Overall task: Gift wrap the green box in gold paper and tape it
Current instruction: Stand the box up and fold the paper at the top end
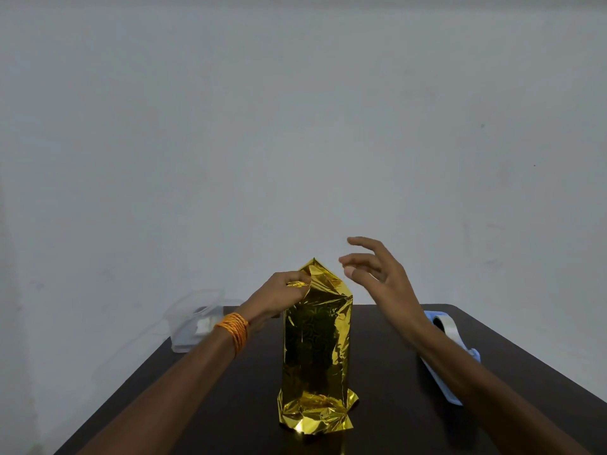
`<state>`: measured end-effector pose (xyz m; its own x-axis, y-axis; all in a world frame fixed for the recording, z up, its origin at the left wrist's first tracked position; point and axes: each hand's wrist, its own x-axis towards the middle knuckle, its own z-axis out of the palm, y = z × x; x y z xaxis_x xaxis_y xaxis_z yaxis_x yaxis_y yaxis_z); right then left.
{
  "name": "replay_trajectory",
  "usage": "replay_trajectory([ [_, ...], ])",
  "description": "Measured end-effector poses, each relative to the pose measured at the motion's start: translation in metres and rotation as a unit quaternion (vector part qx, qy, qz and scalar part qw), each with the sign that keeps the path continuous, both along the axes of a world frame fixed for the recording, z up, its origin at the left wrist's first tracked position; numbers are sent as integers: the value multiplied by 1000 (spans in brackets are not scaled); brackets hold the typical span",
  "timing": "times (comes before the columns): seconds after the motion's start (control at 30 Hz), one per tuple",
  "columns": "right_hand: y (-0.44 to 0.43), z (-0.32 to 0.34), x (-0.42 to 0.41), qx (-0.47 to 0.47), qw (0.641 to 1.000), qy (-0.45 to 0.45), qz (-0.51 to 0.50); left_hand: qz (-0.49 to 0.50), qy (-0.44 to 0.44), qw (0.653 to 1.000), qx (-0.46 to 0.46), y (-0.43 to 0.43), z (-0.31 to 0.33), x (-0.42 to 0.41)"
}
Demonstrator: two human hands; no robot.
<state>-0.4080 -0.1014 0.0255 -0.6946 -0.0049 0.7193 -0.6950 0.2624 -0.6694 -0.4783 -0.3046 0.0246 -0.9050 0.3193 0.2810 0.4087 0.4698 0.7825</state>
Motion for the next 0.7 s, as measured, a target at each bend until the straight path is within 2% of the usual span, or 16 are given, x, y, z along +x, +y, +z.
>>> replay_trajectory([
  [0.17,13,9,-18,-3,997,-81,-19,-16,32,999,-37,2,-1,-4],
  [0.33,16,22,-30,99,985,-139,-5,-19,34,998,-54,7,3,-5],
  [0.7,15,36,-39,223,965,-137,23,-52,18,997,-48,3,3,-3],
])
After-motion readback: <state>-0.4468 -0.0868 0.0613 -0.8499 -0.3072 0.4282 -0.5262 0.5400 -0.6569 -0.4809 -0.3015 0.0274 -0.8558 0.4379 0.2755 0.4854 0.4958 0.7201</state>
